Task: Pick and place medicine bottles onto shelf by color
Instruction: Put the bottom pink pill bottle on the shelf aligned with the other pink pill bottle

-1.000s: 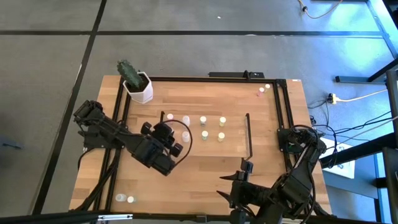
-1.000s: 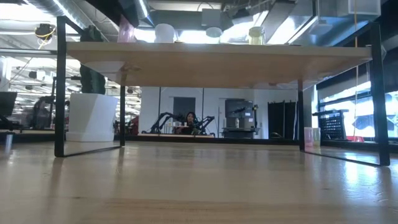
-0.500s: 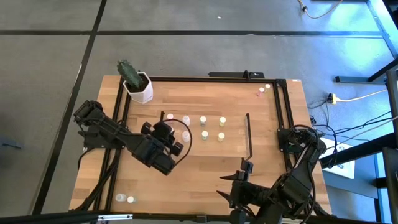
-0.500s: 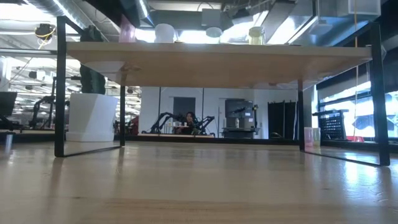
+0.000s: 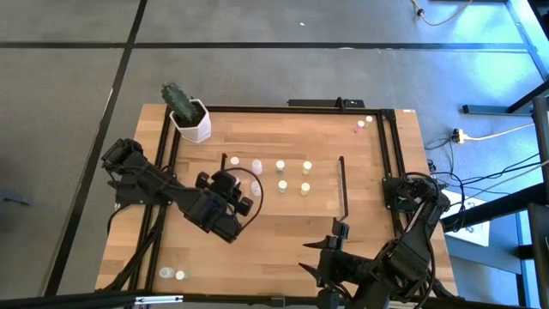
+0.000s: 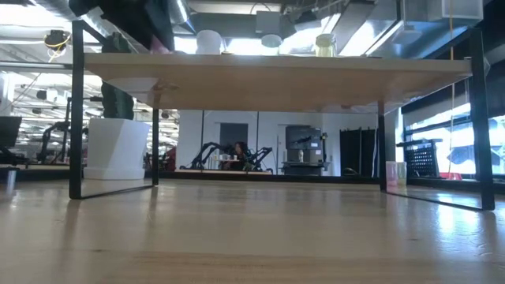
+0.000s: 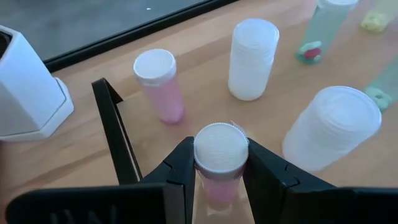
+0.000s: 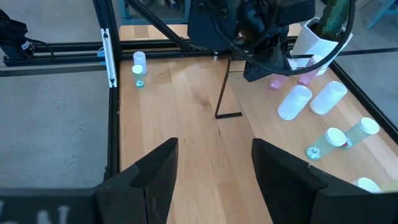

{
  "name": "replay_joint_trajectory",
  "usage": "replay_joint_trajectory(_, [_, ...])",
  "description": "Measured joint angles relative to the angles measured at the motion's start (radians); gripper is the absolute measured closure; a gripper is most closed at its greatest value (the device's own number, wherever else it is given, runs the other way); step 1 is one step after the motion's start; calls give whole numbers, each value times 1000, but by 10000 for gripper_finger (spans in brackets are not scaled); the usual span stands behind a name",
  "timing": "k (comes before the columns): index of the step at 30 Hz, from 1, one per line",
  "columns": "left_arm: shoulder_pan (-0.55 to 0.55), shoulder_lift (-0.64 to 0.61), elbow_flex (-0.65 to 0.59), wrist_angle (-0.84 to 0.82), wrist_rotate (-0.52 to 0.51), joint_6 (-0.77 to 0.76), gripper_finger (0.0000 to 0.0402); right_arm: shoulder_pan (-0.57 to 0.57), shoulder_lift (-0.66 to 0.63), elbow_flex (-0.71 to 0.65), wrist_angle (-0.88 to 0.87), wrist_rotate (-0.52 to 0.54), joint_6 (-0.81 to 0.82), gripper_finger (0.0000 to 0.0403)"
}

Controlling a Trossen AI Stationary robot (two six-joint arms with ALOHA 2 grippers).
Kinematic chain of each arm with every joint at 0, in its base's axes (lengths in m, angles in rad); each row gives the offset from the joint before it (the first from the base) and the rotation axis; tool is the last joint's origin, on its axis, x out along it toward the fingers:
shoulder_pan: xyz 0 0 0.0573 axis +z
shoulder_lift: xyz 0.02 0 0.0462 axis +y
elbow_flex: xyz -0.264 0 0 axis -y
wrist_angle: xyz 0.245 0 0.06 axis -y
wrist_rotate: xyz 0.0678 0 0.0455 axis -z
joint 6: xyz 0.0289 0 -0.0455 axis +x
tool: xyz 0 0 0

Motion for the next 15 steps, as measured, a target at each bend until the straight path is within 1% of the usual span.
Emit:
replay_joint_trajectory(8, [18, 0, 0, 7, 0, 17, 305, 0, 0, 0, 0, 0, 0, 196])
replay_joint_trajectory(15, [18, 0, 0, 4, 9, 17, 282, 0, 0, 0, 0, 0, 0, 196])
